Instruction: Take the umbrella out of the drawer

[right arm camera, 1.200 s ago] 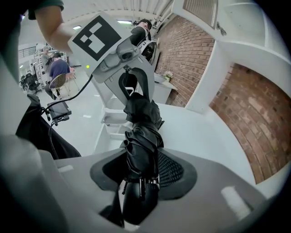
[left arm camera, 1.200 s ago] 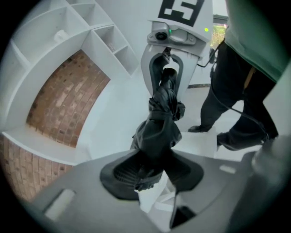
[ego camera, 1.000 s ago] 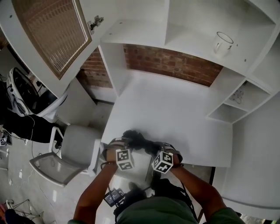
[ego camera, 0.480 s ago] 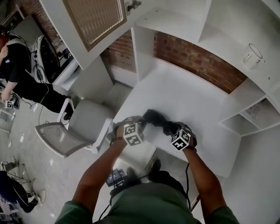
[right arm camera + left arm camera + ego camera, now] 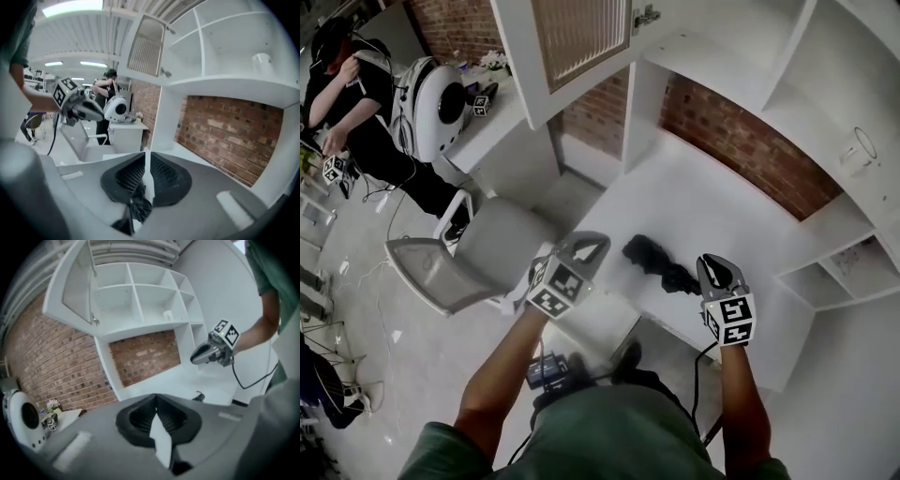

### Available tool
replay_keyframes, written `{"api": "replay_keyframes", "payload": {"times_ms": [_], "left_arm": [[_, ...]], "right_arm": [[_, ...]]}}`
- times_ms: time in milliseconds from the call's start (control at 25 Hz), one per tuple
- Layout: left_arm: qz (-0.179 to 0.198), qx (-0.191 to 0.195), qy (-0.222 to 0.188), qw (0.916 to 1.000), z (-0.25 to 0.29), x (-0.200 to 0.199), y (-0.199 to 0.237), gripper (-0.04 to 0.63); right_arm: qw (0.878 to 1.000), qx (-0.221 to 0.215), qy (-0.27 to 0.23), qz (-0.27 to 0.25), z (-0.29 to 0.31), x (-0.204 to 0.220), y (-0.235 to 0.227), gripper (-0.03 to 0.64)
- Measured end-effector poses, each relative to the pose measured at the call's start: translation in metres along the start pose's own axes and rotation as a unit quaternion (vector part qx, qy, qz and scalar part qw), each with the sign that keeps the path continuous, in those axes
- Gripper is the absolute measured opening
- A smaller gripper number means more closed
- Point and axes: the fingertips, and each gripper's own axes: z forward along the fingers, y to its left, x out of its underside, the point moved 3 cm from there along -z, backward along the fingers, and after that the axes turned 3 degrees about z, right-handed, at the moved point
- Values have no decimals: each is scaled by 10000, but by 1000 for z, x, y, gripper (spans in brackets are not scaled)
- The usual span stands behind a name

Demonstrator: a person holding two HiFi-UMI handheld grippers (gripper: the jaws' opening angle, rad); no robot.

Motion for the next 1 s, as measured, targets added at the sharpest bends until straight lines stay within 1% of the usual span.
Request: {"api": "replay_keyframes", "payload": {"times_ms": [80,240,400,560,720,1000], "left_arm": [[-207,-184,-341,9990,-29,-16,11,3],[-589,-500,-999,9920,-84,-43,25,3],[-608,-688,-1483,9847,-130,-67,28,3],[-538,-806,-1999,9750,-171,-93,24,3],[-481,-848,-2208,9704,-205,-105,16,3],[-499,-896,-2178,9706,-236,-101,6,3]], "right_arm": [[9987,-125,-458,210,-21,-32,16,11],[9901,-487,-1249,419,-59,-87,49,6],[9800,-858,-1710,554,-90,-128,82,6],[9764,-1013,-1869,374,-112,-156,113,5],[9744,-1058,-1959,298,-128,-176,132,5],[9747,-963,-2002,262,-147,-185,147,5]]}}
